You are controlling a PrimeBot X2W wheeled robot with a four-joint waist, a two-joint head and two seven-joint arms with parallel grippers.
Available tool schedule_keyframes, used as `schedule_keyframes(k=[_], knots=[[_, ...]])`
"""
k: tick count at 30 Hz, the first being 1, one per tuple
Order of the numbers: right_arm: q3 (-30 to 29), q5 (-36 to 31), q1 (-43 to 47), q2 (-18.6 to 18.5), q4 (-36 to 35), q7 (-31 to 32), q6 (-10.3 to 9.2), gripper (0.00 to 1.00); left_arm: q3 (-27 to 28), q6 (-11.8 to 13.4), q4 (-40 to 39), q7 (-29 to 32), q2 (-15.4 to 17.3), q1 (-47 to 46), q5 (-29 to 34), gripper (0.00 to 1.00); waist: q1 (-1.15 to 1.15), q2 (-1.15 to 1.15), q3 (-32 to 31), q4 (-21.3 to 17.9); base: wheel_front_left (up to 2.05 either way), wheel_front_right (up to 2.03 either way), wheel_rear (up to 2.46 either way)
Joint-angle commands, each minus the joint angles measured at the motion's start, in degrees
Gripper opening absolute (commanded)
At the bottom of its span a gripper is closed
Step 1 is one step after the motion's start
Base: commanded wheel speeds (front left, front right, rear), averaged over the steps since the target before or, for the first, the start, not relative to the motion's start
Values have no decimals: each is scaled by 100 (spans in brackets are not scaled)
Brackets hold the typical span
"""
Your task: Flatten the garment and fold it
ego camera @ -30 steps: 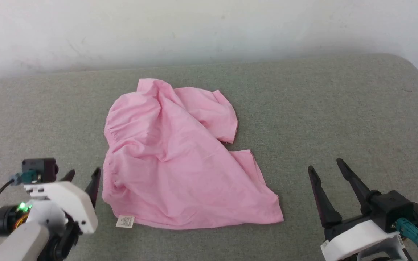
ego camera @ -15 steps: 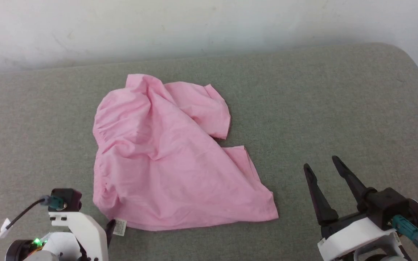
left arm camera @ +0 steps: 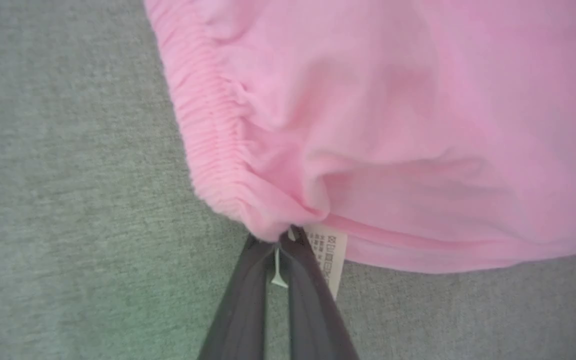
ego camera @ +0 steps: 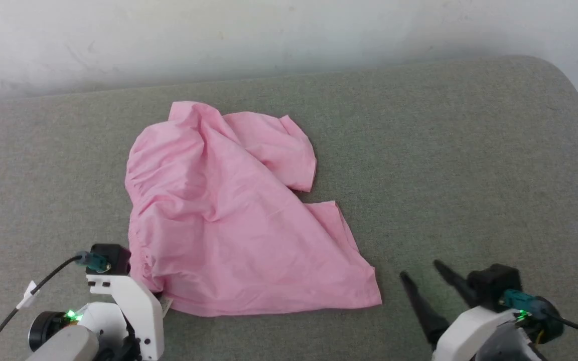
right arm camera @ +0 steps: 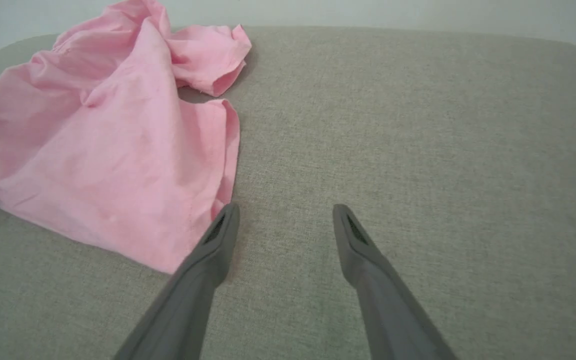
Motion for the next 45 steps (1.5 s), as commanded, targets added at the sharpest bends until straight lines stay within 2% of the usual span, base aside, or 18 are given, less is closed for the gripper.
schedule_keyframes(k=[1, 5, 10, 17, 18, 19, 20, 23, 28, 31, 37, 41, 45], knots=[[127, 146, -118, -69, 67, 129, -3, 100, -191, -90, 106, -23, -230, 154, -14, 0, 0, -1, -26, 46, 0, 0, 0], [588, 474, -409, -344, 338, 497, -3, 100, -65, 15, -61, -418, -254, 163, 112, 0, 0, -1, -37, 136, 0, 0, 0], [1178, 868, -875, -493, 849, 801, -3, 100, 37, 176, -440, -766, -219, 213, 279, 0, 0, -1, 1, 268, 0, 0, 0], [1905, 1523, -1192, -639, 1917, 1756, -3, 100, 43, 293, -817, -963, -231, 251, 416, 0, 0, -1, 37, 462, 0, 0, 0], [2000, 1610, -1218, -655, 2016, 1890, -3, 98, 36, 310, -845, -960, -235, 271, 413, 0, 0, -1, 43, 477, 0, 0, 0], [2056, 1727, -1234, -644, 2098, 2008, -3, 45, 45, 327, -863, -954, -249, 298, 380, 0, 0, -1, 45, 489, 0, 0, 0], [2137, 1841, -1241, -636, 2168, 2180, -3, 0, 52, 344, -866, -952, -251, 322, 362, 0, 0, -1, 47, 497, 0, 0, 0], [2268, 2083, -1332, -645, 2105, 2308, -3, 0, 58, 343, -858, -961, -250, 350, 335, 0, 0, -1, 41, 510, 0, 0, 0], [2050, 2024, -1463, -794, 1825, 1955, -3, 0, 111, 326, -919, -1068, -232, 296, 369, 0, 0, -1, -64, 520, 0, 0, 0], [1688, 1773, -1496, -844, 1410, 1599, -3, 0, 169, 258, -1040, -1152, -156, 120, 465, 0, 0, -1, -173, 548, 0, 0, 0], [840, 1187, -1637, -787, 89, 915, -3, 0, 313, 215, -1505, -1278, 79, -544, 911, 0, 0, -1, -354, 512, 0, 0, 0], [186, 782, -2037, -660, -817, 556, -3, 0, 443, 193, -1858, -1266, 183, -1271, 1272, 0, 0, -1, -374, 461, 0, 0, 0], [-386, 570, -2719, -454, -1242, 463, -3, 0, 573, 74, -1935, -1200, 96, -2136, 1453, 0, 0, -1, -276, 382, 0, 0, 0]])
